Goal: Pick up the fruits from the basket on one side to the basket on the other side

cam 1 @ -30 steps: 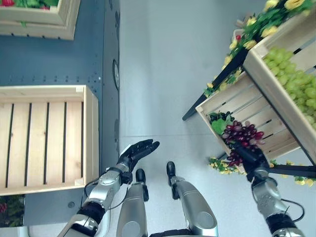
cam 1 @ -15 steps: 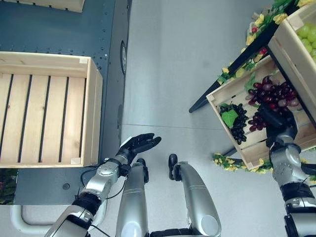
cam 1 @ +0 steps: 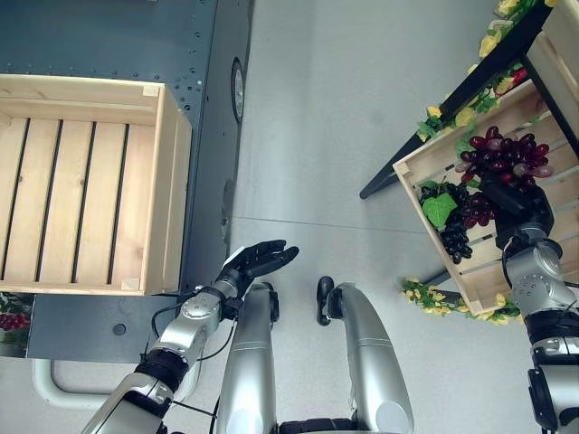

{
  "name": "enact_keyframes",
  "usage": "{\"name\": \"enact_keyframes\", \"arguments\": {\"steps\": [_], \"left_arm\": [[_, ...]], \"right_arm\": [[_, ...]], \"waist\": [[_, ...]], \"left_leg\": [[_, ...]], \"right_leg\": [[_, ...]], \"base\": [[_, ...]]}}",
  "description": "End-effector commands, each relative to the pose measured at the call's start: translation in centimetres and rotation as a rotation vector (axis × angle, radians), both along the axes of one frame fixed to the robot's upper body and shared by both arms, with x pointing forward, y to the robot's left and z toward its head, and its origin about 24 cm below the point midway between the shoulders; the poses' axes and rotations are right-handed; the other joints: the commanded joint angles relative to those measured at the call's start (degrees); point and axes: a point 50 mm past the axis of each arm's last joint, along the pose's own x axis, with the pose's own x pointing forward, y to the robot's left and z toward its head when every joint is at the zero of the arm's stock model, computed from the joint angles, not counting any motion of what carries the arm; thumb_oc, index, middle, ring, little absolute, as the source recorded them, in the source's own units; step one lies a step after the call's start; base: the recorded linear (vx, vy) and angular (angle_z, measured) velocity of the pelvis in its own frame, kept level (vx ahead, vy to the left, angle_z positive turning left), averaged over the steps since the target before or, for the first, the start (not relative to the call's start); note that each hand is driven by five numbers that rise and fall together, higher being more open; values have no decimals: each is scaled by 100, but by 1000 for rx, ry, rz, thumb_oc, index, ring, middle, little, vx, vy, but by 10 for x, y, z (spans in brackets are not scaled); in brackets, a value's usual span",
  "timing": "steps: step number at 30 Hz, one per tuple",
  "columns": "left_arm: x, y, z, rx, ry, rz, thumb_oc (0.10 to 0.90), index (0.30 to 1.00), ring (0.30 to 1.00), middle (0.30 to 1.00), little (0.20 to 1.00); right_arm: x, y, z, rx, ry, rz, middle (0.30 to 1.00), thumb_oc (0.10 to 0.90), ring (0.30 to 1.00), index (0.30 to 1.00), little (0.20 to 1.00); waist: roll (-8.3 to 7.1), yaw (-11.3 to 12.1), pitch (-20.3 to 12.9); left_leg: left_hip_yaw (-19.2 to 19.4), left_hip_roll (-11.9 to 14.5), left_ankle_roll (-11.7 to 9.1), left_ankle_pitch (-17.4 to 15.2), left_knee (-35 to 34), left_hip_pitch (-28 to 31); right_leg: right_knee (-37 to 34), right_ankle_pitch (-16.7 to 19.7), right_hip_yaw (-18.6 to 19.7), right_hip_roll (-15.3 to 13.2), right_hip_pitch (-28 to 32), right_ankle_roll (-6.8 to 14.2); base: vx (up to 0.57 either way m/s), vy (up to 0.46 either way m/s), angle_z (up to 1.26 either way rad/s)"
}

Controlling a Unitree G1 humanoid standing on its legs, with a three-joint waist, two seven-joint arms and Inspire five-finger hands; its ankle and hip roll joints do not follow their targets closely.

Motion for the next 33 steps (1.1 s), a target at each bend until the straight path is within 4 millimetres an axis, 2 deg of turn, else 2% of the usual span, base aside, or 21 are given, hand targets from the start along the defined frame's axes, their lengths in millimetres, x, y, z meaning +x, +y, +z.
{"name": "enact_keyframes", "arguments": {"steps": [1, 6, 15, 16, 17, 23, 33], "left_arm": [[1, -35, 16, -103, -105, -113, 800, 900, 900, 900, 900], [0, -35, 18, -104, -103, -113, 800, 900, 900, 900, 900], [0, -37, 22, -112, -121, -113, 800, 900, 900, 900, 900], [0, -37, 22, -114, -121, -113, 800, 900, 900, 900, 900], [0, -37, 22, -116, -122, -113, 800, 900, 900, 900, 900], [-1, -38, 22, -116, -124, -119, 800, 900, 900, 900, 900], [-2, -37, 18, -116, -114, -113, 800, 900, 900, 900, 900]], "right_arm": [[-18, -53, 73, -105, -177, -207, 300, 400, 300, 300, 300], [-23, -62, 70, -79, -147, -265, 300, 400, 300, 300, 300], [-26, -70, 83, -123, -125, -337, 300, 400, 300, 300, 300], [-26, -70, 84, -131, -120, -339, 371, 447, 371, 371, 371], [-26, -71, 85, -142, -102, -349, 900, 800, 900, 900, 900], [-27, -75, 88, -155, -61, -362, 900, 800, 900, 900, 900], [-26, -74, 80, -147, -43, -330, 900, 800, 900, 900, 900]], "waist": [[101, 71, -410], [134, 88, -400], [203, 50, -371], [207, 46, -365], [214, 41, -358], [209, 30, -364], [131, 6, -408]], "left_leg": [[200, -287, 306, -510, 433, 56], [177, -312, 322, -521, 579, -93], [194, -274, 323, -509, 566, -145], [196, -268, 322, -515, 584, -148], [199, -268, 318, -522, 585, -139], [215, -249, 320, -513, 521, -85], [248, -198, 320, -536, 434, 74]], "right_leg": [[238, -57, -452, -53, 435, -319], [350, -37, -461, -51, 288, -306], [409, -66, -416, -54, 188, -302], [428, -74, -415, -57, 181, -305], [439, -80, -412, -58, 181, -303], [396, -77, -390, -39, 211, -317], [303, -70, -401, -3, 351, -334]], "base": [[-13, 9, 4], [-3, 1, 1], [-11, 2, -1], [0, 0, 0], [0, 0, 0], [2, 4, -1], [-1, 8, 0]]}}
